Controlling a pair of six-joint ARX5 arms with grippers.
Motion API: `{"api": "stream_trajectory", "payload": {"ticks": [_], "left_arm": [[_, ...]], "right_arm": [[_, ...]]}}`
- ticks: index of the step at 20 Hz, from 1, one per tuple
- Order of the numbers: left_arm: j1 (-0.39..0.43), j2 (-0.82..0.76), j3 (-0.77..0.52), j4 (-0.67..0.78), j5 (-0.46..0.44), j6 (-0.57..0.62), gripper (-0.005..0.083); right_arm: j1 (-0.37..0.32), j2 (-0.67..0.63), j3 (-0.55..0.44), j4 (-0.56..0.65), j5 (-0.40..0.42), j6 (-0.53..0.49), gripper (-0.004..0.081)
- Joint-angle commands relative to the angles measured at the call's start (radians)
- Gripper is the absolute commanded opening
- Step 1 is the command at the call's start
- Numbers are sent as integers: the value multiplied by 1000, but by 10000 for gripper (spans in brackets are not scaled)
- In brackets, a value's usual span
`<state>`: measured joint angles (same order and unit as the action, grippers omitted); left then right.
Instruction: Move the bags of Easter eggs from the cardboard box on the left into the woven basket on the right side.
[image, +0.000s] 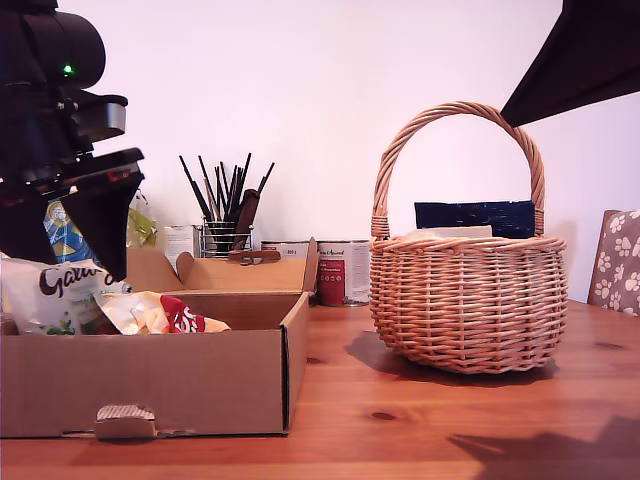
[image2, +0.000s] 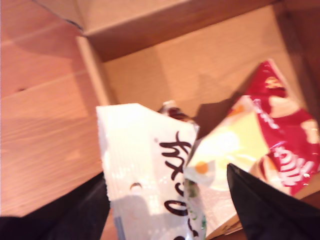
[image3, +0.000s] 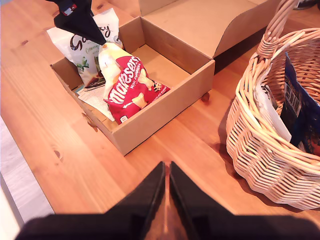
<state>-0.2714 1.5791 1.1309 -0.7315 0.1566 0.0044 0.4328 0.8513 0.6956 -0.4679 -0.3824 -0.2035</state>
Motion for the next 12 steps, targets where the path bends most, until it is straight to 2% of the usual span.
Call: {"api": "stream_trajectory", "payload": {"ticks": [1,5,9,12], "left_arm": [[-18,5,-10,13,27,-10,636],[-55,13,-11,-5,45,-38,498],[-69,63,-11,-6,-2,-54,459],[-69,105,-11,3,-35,-54,385]], "right_arm": [[-2,3,-26,7,0,1,-6],[-2,3,-26,6,0,1,-6],[-2,3,-26,6,0,1,-6],[-2,3,-26,6,0,1,-6]]}}
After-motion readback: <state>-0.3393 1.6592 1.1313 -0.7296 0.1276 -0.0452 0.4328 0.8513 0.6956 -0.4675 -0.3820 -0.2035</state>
